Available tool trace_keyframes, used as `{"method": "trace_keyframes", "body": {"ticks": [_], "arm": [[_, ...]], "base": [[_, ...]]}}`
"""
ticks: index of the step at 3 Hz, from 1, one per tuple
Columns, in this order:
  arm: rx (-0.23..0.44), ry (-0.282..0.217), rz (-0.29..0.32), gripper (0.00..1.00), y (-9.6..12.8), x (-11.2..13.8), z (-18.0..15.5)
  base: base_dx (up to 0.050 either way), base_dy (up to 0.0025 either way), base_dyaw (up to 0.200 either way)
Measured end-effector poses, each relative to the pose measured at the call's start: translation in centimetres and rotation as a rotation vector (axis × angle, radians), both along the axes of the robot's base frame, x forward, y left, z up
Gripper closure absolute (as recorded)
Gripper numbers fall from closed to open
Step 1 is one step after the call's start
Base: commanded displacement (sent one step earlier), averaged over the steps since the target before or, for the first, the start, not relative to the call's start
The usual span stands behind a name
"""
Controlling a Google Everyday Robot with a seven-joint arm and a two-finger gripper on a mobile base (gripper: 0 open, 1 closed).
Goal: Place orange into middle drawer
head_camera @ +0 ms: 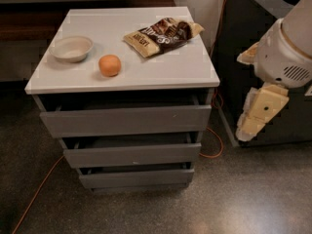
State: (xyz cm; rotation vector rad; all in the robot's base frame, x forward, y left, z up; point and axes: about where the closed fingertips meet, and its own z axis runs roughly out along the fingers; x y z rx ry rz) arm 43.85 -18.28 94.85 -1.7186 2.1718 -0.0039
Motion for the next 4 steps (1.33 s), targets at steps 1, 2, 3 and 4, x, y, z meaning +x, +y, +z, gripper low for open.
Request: {"method": "trace_keyframes", "body": {"ticks": [1,2,3,4], "arm": [[0.093,0.040,0.061,0.00,3.7,-0.8,-4.5],[0.159,0.049,0.124,0.00,7.0,-2.0,-9.2],[0.187,0.020,0.183,0.00,9.6,-2.7,-14.2],[0.188,-0.031,0.255,0.00,11.6,-3.0,-18.8]], "base": [[0.000,0.00000,0.000],[0.000,0.00000,0.000],[0.000,0.00000,0.000],[0.000,0.00000,0.000]]}}
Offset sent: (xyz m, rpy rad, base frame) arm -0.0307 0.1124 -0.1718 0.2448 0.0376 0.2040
